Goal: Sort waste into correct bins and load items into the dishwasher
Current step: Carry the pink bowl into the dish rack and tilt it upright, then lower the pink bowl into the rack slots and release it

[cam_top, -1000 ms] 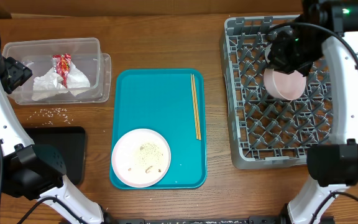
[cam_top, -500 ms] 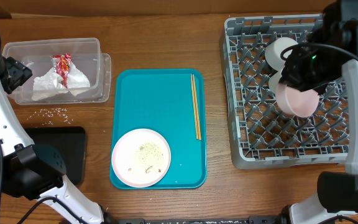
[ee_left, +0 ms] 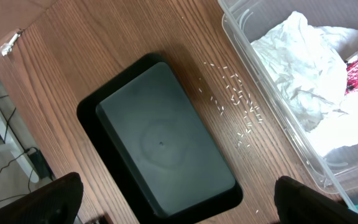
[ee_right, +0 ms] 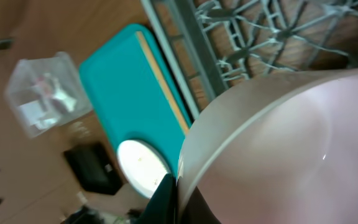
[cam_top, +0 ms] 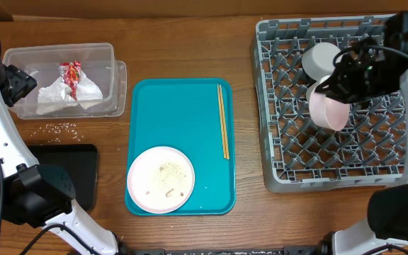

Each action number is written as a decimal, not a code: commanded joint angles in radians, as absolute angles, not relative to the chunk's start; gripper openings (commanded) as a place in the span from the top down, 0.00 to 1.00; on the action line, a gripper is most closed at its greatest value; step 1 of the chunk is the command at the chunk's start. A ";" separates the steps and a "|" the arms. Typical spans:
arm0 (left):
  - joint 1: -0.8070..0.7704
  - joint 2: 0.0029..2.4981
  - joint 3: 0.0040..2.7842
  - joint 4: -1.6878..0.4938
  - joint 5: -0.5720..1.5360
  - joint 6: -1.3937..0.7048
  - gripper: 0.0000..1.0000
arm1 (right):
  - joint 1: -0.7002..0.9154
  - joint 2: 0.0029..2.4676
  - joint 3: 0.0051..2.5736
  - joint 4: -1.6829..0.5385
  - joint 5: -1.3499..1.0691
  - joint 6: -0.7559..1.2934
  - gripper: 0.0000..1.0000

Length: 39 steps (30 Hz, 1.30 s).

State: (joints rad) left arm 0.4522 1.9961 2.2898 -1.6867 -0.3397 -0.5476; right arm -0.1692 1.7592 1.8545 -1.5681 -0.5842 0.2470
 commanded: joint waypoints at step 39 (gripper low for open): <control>0.450 2.003 2.282 -1.687 -0.339 -0.539 0.00 | -0.436 1.840 1.380 -1.363 -1.230 -0.231 0.96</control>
State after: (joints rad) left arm 0.4522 1.9961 2.2902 -1.6867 -0.3397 -0.5476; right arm -0.4107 1.8259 1.3865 -1.3548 -1.2240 -0.2390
